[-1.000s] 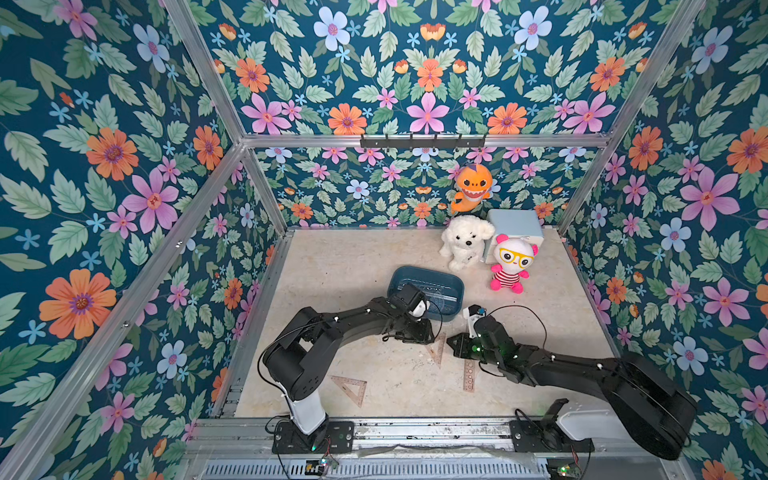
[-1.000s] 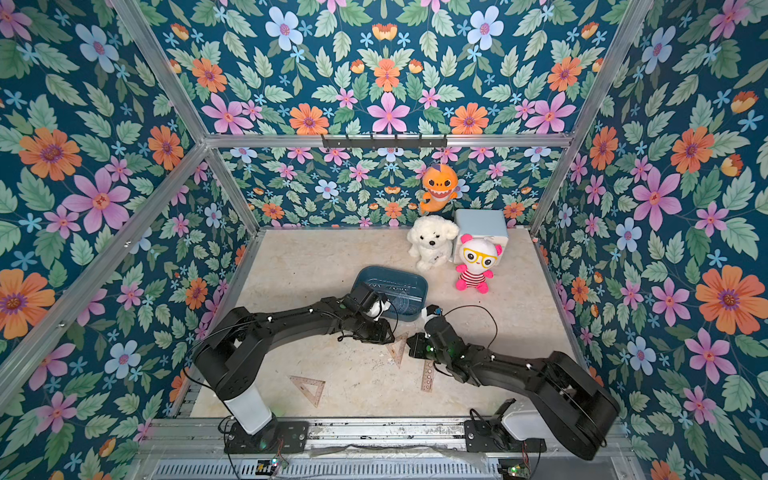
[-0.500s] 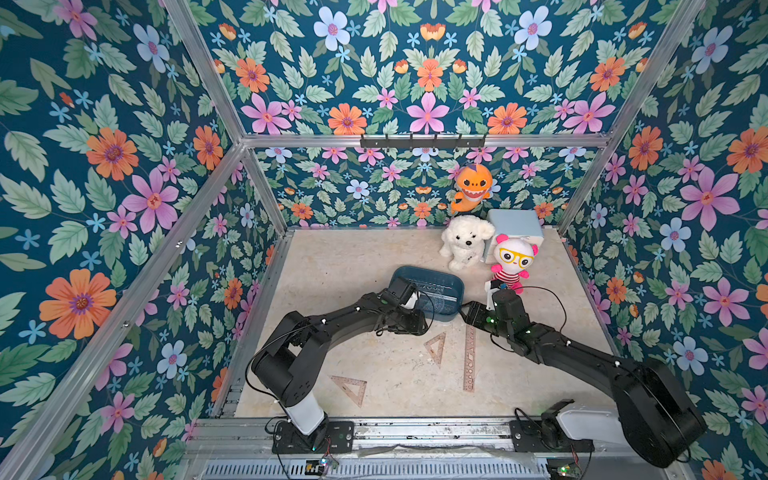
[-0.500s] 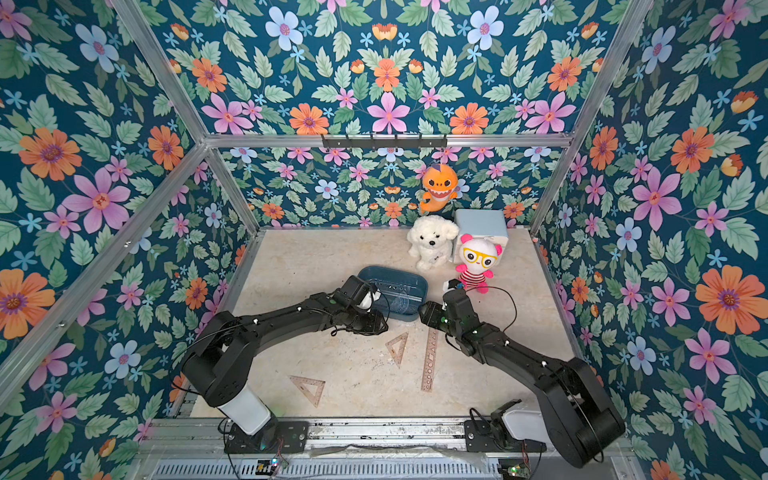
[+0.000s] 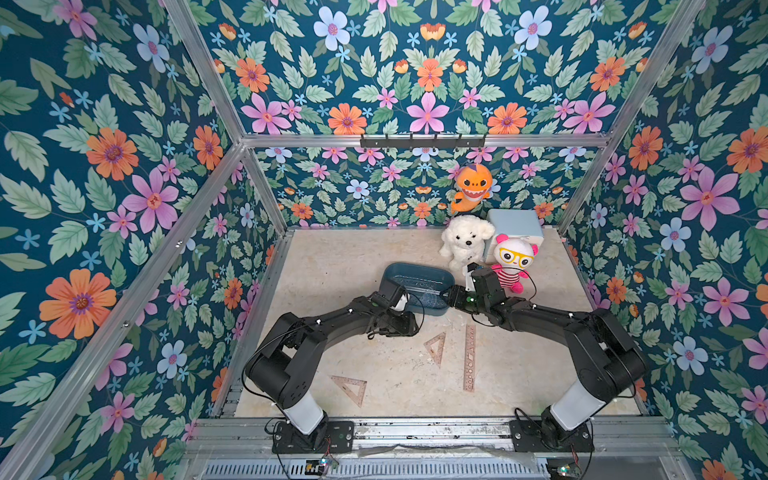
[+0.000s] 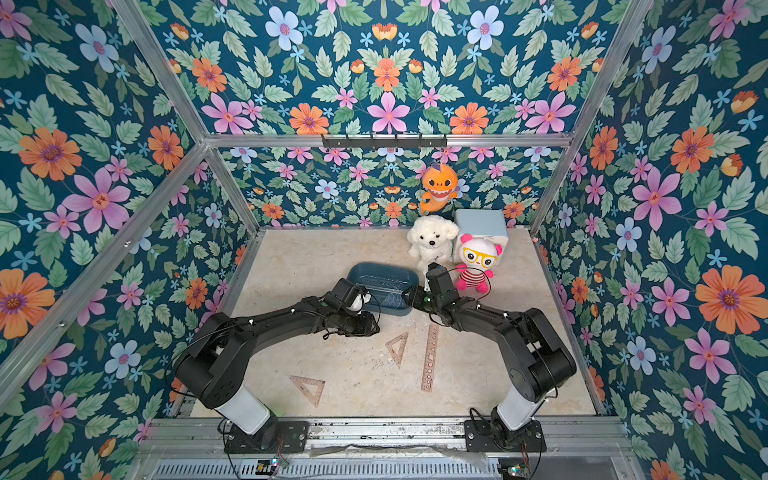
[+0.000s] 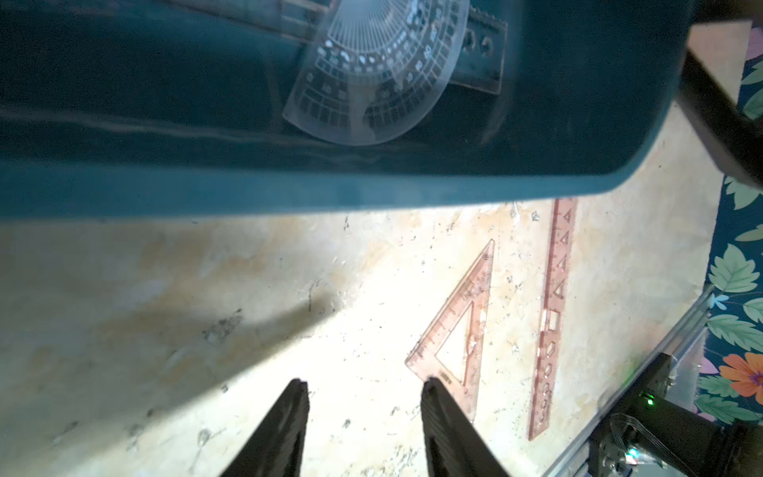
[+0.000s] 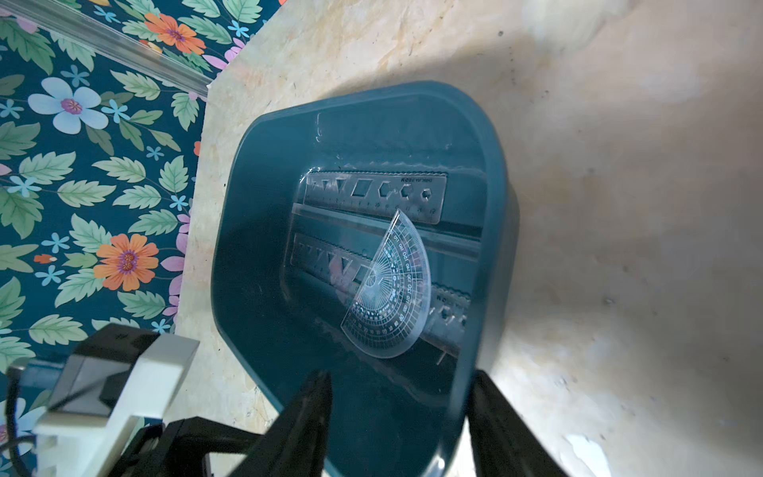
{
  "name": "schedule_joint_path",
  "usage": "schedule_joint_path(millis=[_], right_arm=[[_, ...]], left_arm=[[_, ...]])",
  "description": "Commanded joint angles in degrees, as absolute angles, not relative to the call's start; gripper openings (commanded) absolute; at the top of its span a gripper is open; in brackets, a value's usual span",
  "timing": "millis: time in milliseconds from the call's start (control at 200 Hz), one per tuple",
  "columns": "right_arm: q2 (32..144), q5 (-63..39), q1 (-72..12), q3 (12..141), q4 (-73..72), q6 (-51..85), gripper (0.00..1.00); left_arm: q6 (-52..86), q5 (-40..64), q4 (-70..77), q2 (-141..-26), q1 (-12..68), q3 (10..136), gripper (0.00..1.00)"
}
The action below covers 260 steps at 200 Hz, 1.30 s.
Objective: Put the scattered rulers into the storage box
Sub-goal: Move the storage box to the center of the board.
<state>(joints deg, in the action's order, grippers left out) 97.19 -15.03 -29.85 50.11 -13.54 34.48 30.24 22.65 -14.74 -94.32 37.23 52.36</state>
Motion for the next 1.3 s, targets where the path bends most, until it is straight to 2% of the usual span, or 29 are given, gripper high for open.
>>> schedule_joint_path(millis=[0, 375, 575, 715, 900, 1090, 1295], right_arm=[[99.8, -17.3, -30.0, 52.9, -14.1, 33.1, 0.53], [107.6, -19.2, -30.5, 63.6, -10.7, 29.4, 0.50], [100.7, -16.6, -30.3, 61.9, -5.6, 25.1, 0.50], [91.3, -15.3, -32.1, 51.0, -7.2, 26.5, 0.37], [85.5, -11.8, -41.0, 38.5, -12.2, 32.3, 0.19], [84.8, -9.5, -45.2, 31.9, -18.0, 36.3, 0.11], [85.1, -9.1, -45.6, 28.8, -20.9, 37.2, 0.08]], left_arm=[[30.4, 23.3, -13.1, -93.7, 36.7, 51.6, 0.50], [30.9, 25.0, -10.7, -95.2, 36.4, 50.6, 0.50], [31.6, 26.1, -10.3, -95.7, 36.5, 50.7, 0.51], [32.0, 27.5, -10.4, -96.3, 36.6, 50.4, 0.51], [32.5, 28.3, -10.0, -97.9, 38.0, 49.9, 0.50], [33.5, 28.2, -9.3, -98.8, 39.9, 50.1, 0.50], [34.1, 27.5, -9.6, -99.6, 40.9, 50.4, 0.50]])
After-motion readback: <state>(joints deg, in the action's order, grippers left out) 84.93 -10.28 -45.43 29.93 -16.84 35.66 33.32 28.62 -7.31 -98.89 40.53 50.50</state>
